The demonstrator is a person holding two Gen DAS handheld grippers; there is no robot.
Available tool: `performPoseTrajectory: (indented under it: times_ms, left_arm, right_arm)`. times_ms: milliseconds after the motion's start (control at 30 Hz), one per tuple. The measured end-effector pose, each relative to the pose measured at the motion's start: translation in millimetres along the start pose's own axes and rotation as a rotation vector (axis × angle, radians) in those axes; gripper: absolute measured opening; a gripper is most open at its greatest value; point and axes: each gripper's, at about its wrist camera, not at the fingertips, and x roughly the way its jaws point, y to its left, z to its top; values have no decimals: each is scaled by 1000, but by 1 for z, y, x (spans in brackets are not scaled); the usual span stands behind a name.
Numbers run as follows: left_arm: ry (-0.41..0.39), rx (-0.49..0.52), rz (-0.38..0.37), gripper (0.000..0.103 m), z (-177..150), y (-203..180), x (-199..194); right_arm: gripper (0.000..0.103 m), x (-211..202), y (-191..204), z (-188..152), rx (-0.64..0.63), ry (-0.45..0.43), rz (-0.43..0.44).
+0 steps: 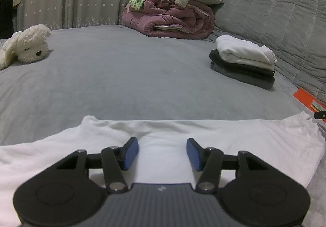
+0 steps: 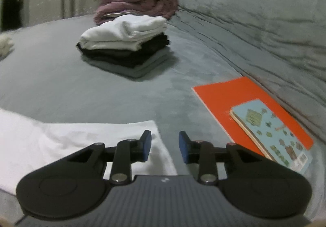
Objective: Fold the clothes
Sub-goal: 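Grasp the white garment edge with the right gripper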
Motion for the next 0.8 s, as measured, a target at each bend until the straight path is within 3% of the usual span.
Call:
performPoseTrajectory:
  times_ms: [100,400,533,633,667,800]
  left_arm:
    - [-1,0,0,55,0,-1,0]
    - [-1,3,-6,58,0,-1,1]
    - [-2,2,-10,59,-1,0,1]
    - [-2,0,-15,60,-1,1,1]
    - [-2,1,-16,60,-1,1,1]
    - [-1,4,-15,60,-1,0,1]
  right_arm:
    - [34,7,10,2,-26,29,-2]
    - [32,17,-25,17,454,120,122]
    - [31,28,-28,15,566,165,106]
    - [20,34,-27,15,588,158,88]
    - [6,35,-26,16,579,155,72]
    - [3,25,-19,19,547,103,13]
